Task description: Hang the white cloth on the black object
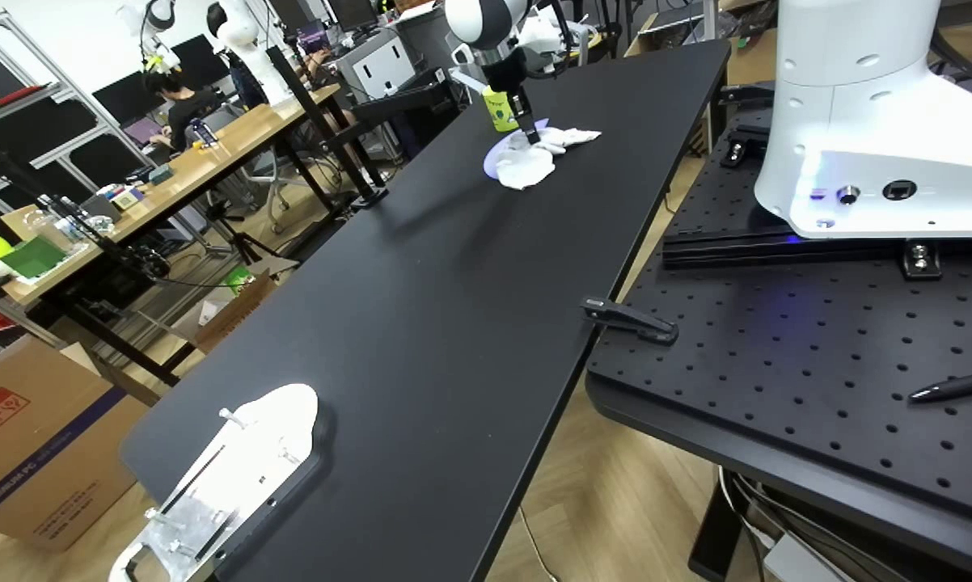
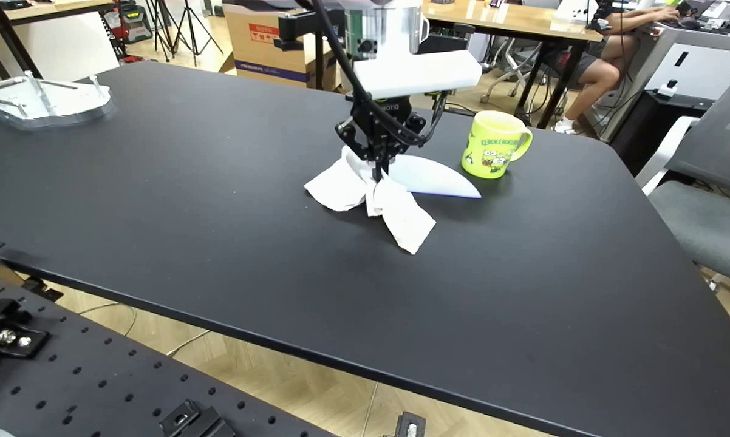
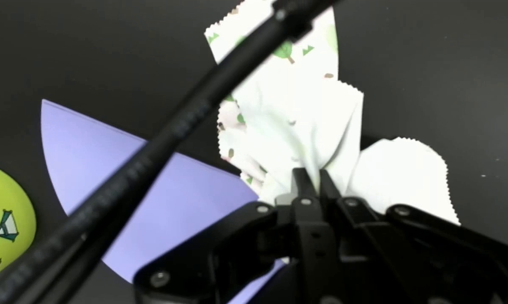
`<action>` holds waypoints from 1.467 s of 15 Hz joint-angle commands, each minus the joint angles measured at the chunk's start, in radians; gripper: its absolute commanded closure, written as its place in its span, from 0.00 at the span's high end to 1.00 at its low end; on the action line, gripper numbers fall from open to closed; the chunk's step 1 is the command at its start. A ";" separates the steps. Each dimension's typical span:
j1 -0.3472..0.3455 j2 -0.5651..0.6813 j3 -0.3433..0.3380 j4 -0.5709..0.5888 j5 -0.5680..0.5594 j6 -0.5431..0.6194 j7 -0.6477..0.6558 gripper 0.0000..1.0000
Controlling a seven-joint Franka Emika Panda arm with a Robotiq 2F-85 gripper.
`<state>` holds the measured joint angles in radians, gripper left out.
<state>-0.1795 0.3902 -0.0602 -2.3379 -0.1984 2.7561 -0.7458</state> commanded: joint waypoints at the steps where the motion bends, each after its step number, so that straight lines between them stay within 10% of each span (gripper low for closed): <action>1: 0.028 -0.089 -0.041 -0.007 -0.044 -0.103 0.091 0.00; 11: 0.103 -0.409 -0.002 0.061 -0.011 -0.544 0.356 0.01; 22: 0.203 -0.499 0.104 0.326 -0.018 -0.713 0.579 0.01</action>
<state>0.0042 -0.1219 0.0274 -2.0860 -0.2159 2.0994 -0.2310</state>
